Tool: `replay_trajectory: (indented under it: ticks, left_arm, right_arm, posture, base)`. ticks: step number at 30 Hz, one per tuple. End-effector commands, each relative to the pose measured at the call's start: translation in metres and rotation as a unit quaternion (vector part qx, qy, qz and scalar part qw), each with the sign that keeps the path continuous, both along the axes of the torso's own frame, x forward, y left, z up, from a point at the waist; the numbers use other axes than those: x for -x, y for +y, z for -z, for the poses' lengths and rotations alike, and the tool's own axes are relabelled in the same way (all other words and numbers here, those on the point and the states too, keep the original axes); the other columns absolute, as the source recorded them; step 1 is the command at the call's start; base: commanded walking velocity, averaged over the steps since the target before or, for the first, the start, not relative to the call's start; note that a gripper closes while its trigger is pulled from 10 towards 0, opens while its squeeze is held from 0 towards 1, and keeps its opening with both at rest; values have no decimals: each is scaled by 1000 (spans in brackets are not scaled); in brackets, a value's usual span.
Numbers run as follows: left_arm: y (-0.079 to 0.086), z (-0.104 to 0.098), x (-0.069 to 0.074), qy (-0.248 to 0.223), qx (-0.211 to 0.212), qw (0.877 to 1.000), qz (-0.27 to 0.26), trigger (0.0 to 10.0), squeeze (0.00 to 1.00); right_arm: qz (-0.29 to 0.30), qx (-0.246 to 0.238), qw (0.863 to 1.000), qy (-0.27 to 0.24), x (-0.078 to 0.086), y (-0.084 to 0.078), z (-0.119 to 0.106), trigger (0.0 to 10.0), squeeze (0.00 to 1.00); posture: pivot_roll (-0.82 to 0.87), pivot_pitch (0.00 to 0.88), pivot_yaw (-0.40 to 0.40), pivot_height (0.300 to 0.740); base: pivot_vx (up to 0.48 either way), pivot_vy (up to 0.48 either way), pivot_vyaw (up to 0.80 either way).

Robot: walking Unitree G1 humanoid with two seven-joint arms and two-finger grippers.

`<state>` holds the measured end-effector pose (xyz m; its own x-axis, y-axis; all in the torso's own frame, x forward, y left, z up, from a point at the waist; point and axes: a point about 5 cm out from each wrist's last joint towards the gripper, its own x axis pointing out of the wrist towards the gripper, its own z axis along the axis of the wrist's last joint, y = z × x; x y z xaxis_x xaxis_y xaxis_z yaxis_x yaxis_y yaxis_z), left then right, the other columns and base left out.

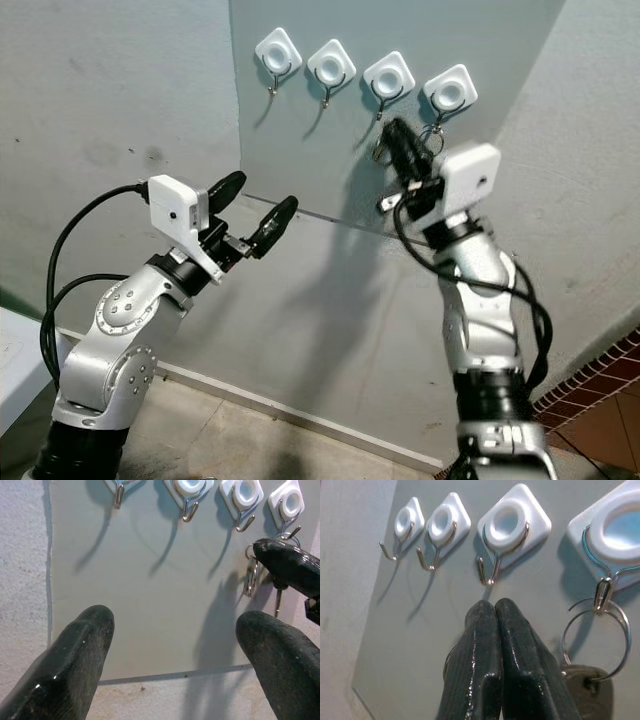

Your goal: Hang keys on a hook

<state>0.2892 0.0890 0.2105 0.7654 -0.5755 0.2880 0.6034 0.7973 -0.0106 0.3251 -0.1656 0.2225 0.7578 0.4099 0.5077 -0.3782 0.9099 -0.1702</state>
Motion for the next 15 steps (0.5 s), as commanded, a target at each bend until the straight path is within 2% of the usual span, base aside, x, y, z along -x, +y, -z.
replay_trajectory:
  ticks: [1, 15]
  left_arm:
    - [-1, -4, 0, -11, -1, 1000, -3, 10000, 0]
    - [-2, -5, -2, -22, -1, 1000, -6, 10000, 0]
  right_arm:
    - [-1, -5, 1000, -20, 3, 0, -12, 10000, 0]
    - [-2, -20, 998, -53, 4, -1, -34, 10000, 0]
  posture:
    - [34, 0, -63, 715]
    - [26, 0, -61, 715]
  base:
    - [0, 0, 0]
    - [0, 0, 0]
